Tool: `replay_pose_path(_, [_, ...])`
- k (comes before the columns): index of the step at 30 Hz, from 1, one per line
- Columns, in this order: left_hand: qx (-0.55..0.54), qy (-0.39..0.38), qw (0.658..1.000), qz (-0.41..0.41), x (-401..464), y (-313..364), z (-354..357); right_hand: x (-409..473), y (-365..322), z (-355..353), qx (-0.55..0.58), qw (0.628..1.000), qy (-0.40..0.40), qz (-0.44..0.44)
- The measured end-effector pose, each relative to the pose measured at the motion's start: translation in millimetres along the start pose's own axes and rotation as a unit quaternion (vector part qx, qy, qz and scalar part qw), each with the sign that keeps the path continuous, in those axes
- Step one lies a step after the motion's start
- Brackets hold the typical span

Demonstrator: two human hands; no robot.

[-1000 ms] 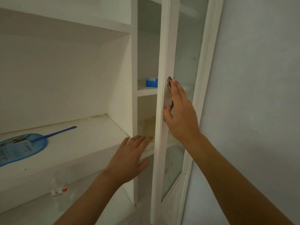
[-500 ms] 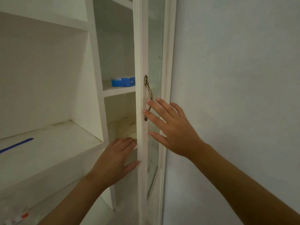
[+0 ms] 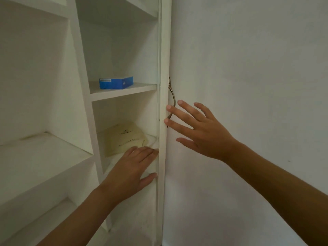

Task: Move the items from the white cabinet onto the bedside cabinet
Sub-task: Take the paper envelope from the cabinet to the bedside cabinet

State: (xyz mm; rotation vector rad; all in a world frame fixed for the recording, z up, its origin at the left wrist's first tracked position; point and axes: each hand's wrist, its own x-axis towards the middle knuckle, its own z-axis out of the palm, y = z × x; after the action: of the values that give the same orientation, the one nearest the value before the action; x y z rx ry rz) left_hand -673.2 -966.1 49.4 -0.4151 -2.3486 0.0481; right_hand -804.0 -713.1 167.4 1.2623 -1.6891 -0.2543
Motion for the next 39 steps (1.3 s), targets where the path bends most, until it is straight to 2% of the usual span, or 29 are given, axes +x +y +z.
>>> replay_pose_path(8, [-0.024, -0.020, 0.999, 0.035, 34.4, 17.4, 26.5, -43.9, 27.3, -10.2, -0.027, 0.998, -0.043, 0.028])
replay_pose_path(17, [-0.046, -0.063, 0.996, 0.032, 78.8, 37.5, 51.4, -85.7, 65.5, -12.4, -0.054, 0.993, -0.091, 0.054])
replay_pose_path(24, [-0.055, -0.068, 0.996, 0.033, 113.3, 56.9, 71.3, -110.4, 92.3, -3.4, -0.053, 0.989, -0.116, 0.072])
replay_pose_path(39, [-0.060, -0.070, 0.996, 0.006, 172.8, 87.0, 130.8, -153.3, 144.8, 50.9, -0.004, 0.987, -0.113, 0.116])
